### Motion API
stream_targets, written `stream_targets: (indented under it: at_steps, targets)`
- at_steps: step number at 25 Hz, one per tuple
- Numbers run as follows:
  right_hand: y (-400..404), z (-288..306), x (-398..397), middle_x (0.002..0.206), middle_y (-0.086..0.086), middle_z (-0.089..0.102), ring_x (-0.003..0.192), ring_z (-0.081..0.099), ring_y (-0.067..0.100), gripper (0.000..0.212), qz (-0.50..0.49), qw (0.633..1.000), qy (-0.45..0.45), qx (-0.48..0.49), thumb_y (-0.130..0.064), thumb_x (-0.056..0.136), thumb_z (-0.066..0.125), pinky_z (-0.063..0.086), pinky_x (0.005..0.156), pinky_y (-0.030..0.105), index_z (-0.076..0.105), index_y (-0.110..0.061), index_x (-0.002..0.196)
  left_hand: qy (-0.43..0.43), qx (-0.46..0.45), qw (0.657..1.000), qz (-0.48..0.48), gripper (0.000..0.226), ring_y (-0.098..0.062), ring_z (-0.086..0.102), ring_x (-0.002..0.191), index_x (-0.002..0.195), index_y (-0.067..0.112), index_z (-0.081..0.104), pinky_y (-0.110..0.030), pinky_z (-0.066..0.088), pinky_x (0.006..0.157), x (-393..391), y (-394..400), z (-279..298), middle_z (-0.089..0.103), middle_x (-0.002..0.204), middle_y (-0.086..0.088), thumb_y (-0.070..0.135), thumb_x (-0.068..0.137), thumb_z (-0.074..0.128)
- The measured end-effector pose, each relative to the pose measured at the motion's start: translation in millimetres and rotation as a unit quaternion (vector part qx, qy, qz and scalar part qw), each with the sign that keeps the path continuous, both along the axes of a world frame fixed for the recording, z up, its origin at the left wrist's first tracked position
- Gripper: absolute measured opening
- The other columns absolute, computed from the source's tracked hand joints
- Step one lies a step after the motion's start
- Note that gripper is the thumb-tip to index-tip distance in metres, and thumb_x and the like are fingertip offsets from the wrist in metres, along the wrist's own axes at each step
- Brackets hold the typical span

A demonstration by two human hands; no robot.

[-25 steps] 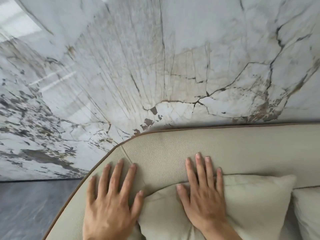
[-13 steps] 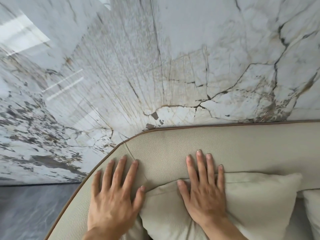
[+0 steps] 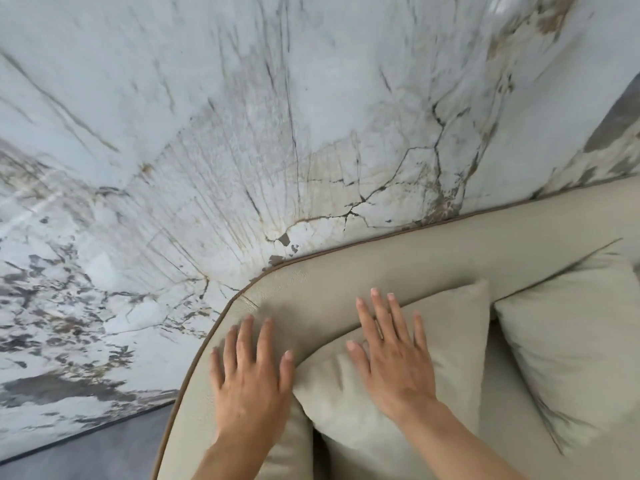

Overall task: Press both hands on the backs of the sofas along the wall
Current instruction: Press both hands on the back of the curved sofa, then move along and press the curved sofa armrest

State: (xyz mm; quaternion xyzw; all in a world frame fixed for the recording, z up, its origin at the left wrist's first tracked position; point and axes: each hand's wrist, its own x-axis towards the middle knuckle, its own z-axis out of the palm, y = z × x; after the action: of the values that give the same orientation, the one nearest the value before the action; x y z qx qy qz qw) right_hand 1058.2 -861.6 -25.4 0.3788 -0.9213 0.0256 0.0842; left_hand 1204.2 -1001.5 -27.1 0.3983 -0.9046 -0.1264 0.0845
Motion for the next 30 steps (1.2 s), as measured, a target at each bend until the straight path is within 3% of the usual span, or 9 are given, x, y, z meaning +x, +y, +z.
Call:
stream_targets:
  at_steps: [3,7,13,19,24,30]
  targets:
    - [8.9,36.6,24.2,0.156,0.004,0.027,0.142,0.030,0.027,0.062,-0.021,0.999,0.014,-0.019,-0.051,0.094,0.027,0.016,0.111,0.052,0.029,-0.021,0.148,0.017,-0.035,0.998,-0.055,0.063,-0.035,0.036,0.138,0.141,0.015,0.041,-0.054,0.025,0.113,15.2,-4.4,34.5,0.042,0.148,-0.015,0.049,0.090,0.027]
    - [27.9,99.6,47.9,0.158,0.005,0.024,0.143,0.026,0.027,0.063,-0.049,0.998,0.028,-0.040,-0.050,0.095,0.026,0.012,0.112,0.052,0.021,-0.021,0.150,0.043,-0.082,0.990,-0.110,0.061,-0.035,0.032,0.139,0.143,0.014,0.039,-0.050,0.018,0.115,26.9,-3.1,94.7,0.040,0.150,-0.015,0.046,0.092,0.027]
    - [78.6,206.8,96.0,0.159,0.008,0.023,0.145,0.024,0.029,0.064,-0.077,0.992,0.042,-0.094,-0.048,0.093,0.033,0.019,0.115,0.058,0.023,-0.020,0.150,0.049,-0.129,0.979,-0.150,0.062,-0.034,0.026,0.143,0.145,0.013,0.037,-0.056,0.021,0.115,65.4,33.0,204.9,0.034,0.153,-0.014,0.045,0.093,0.026]
    - [124.2,281.7,148.3,0.159,0.009,0.022,0.146,0.020,0.030,0.064,-0.096,0.980,0.055,-0.167,-0.049,0.093,0.030,0.017,0.114,0.060,0.025,-0.020,0.150,0.064,-0.175,0.970,-0.154,0.062,-0.034,0.026,0.143,0.144,0.013,0.037,-0.056,0.019,0.116,124.1,64.6,287.1,0.036,0.152,-0.014,0.045,0.092,0.029]
    - [136.1,307.7,163.7,0.160,0.009,0.020,0.146,0.019,0.029,0.065,-0.143,0.971,0.076,-0.176,-0.049,0.093,0.031,0.017,0.113,0.061,0.026,-0.020,0.150,0.075,-0.202,0.956,-0.201,0.061,-0.036,0.030,0.141,0.143,0.011,0.039,-0.058,0.025,0.114,122.5,55.4,316.8,0.039,0.150,-0.016,0.043,0.092,0.031]
    - [116.3,301.7,169.5,0.161,0.005,0.018,0.147,0.013,0.025,0.064,-0.257,0.951,0.112,-0.135,-0.049,0.094,0.031,0.007,0.116,0.055,0.020,-0.022,0.151,0.133,-0.187,0.918,-0.325,0.058,-0.037,0.033,0.138,0.140,0.010,0.043,-0.057,0.026,0.112,73.8,16.9,304.0,0.042,0.148,-0.017,0.041,0.092,0.032]
